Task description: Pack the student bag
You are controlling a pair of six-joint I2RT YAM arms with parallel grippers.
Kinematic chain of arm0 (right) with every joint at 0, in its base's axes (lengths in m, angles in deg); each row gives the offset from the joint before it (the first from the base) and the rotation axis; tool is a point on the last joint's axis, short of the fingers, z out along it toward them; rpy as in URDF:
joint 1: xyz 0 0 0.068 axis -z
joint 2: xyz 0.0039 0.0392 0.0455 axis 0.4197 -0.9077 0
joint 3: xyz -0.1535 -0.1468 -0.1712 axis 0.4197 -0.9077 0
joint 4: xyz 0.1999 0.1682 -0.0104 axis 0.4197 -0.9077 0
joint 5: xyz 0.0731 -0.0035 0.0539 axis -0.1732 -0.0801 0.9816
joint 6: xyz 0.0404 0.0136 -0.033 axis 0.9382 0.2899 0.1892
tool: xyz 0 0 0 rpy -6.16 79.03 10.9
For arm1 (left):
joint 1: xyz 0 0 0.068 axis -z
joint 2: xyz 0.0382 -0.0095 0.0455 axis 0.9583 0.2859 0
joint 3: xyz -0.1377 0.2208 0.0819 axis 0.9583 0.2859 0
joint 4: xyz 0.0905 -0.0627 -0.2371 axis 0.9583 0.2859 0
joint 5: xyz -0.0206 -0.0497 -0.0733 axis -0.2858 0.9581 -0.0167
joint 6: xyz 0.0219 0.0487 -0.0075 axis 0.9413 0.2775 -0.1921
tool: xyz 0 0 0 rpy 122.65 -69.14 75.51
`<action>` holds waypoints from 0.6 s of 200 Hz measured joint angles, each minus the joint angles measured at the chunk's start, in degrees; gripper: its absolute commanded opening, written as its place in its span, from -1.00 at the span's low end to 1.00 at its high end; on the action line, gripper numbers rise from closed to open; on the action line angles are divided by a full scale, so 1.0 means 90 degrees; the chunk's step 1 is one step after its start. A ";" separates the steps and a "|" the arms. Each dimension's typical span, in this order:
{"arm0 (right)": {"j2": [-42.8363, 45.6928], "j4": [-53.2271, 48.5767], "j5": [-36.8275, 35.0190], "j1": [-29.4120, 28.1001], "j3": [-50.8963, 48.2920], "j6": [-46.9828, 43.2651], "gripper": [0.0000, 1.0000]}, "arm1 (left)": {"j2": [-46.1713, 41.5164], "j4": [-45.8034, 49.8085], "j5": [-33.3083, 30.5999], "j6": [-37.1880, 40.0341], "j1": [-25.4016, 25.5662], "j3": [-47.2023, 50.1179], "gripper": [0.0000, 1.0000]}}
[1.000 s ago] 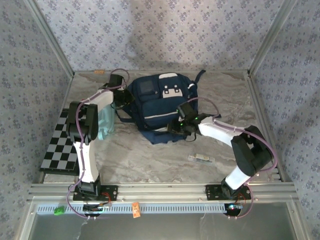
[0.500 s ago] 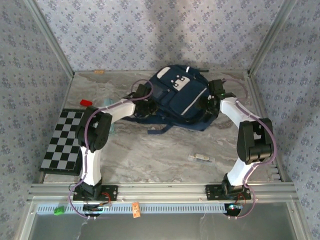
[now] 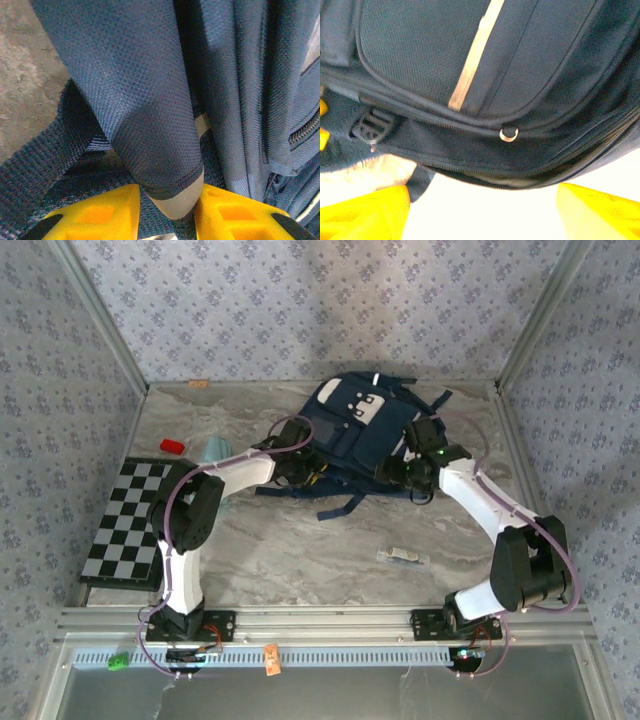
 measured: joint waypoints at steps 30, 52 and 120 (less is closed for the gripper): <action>0.0000 -0.0092 -0.0029 -0.0461 -0.0216 0.0163 0.58 | 0.0192 -0.0087 0.0005 -0.0134 0.0002 -0.0143 -0.55; 0.0000 -0.0087 -0.0134 -0.0775 -0.0238 0.0304 0.58 | 0.0335 -0.0170 0.0051 -0.0189 0.0002 -0.0248 -0.84; -0.0508 0.0029 -0.0532 -0.1802 -0.0022 0.0850 0.09 | 0.0170 -0.0481 0.0121 -0.0668 0.0085 -0.0148 -1.00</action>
